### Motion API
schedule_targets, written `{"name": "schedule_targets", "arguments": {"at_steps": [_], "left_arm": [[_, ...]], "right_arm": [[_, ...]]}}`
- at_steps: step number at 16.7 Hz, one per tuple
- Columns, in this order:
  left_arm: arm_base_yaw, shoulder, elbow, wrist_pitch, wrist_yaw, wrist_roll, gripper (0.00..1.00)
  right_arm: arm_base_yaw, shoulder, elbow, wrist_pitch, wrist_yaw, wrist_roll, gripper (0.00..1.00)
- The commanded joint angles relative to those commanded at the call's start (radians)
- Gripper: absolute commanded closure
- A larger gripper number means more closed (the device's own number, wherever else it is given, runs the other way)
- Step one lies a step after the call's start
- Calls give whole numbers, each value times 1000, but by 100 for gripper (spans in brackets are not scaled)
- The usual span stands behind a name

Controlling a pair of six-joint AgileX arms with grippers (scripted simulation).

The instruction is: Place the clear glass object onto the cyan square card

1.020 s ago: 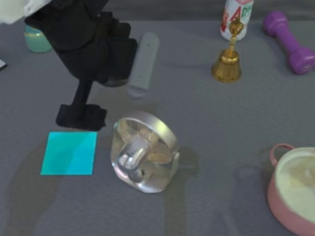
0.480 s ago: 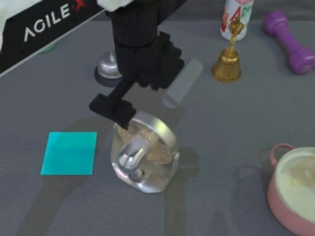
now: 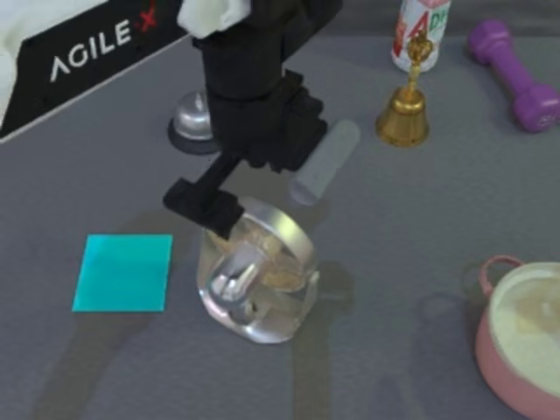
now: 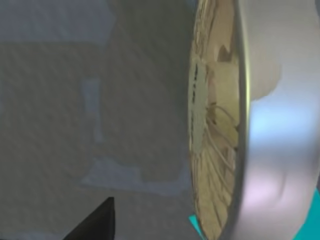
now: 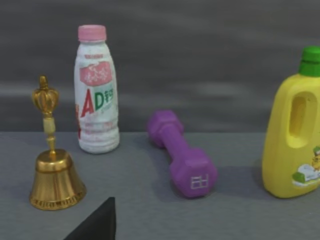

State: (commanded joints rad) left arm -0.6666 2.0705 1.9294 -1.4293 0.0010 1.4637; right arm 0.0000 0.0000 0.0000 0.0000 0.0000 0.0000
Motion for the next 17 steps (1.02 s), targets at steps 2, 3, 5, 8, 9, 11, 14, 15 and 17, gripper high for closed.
{"name": "schedule_targets", "arguments": {"at_steps": [2, 3, 5, 8, 9, 11, 14, 15, 17], "left_arm": [[0, -4, -67, 61, 0, 0, 0], [0, -6, -99, 91, 0, 0, 0], [0, -8, -141, 133, 0, 0, 0], [0, -8, -147, 138, 0, 0, 0], [0, -8, -147, 138, 0, 0, 0], [0, -8, -147, 138, 0, 0, 15], [0, -8, -147, 138, 0, 0, 38], [0, -8, -147, 138, 0, 0, 45], [0, -8, -147, 138, 0, 0, 60]], "right_arm": [[0, 0, 0, 0, 0, 0, 0], [0, 0, 0, 0, 0, 0, 0], [0, 0, 0, 0, 0, 0, 0], [0, 0, 0, 0, 0, 0, 0], [0, 0, 0, 0, 0, 0, 0], [0, 0, 0, 0, 0, 0, 0], [0, 0, 0, 0, 0, 0, 0], [0, 0, 0, 0, 0, 0, 0], [0, 0, 0, 0, 0, 0, 0]]}}
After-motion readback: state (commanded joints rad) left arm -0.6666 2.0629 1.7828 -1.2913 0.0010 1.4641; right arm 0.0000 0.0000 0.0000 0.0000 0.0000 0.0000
